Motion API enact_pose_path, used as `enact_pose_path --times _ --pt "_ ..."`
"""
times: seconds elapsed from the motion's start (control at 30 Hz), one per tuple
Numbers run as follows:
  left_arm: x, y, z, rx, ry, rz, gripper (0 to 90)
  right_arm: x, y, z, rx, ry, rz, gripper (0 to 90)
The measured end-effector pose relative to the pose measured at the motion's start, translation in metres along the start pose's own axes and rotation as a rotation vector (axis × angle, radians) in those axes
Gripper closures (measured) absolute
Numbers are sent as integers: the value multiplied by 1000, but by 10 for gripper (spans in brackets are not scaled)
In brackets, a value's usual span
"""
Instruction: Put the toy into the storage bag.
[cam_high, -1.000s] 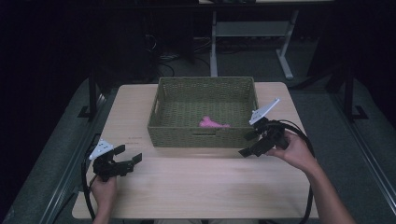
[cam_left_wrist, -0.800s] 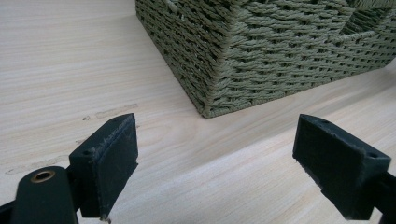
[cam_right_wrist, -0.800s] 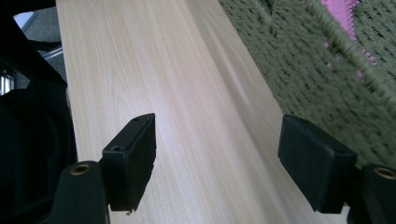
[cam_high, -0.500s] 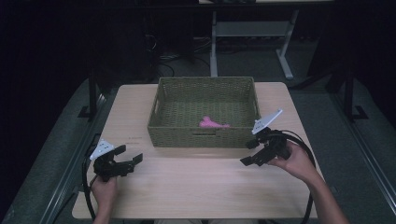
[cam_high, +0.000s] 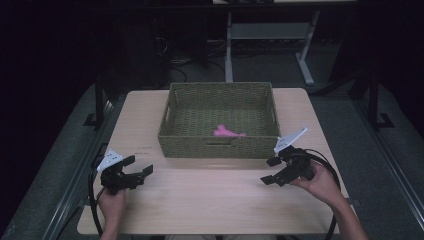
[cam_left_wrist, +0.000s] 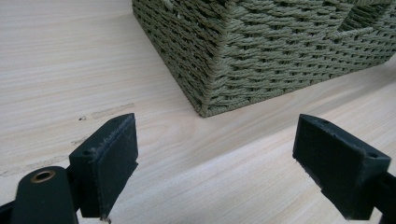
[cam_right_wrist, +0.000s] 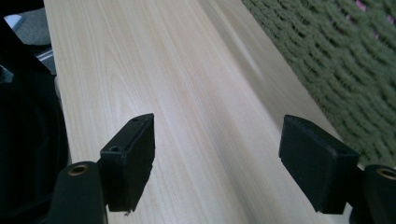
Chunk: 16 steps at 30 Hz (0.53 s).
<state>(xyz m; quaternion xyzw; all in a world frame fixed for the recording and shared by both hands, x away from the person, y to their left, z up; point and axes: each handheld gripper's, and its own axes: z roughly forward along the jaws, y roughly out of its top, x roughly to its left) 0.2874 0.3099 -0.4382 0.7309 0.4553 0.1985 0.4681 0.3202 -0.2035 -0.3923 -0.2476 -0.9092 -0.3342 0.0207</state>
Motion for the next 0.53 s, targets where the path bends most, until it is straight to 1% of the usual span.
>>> enact_pose_path --times 0.1,0.2,0.4,0.53 --pt "0 0 0 4 4 2 136 1 -7 1 -7 -7 9 266" --pt "-1 0 1 4 3 1 136 1 -14 2 -1 -20 14 266" --pt "-1 0 2 4 5 2 136 3 -25 1 -15 -22 34 261" --pt "-1 1 3 5 11 3 136 10 -30 1 -31 -46 31 258"
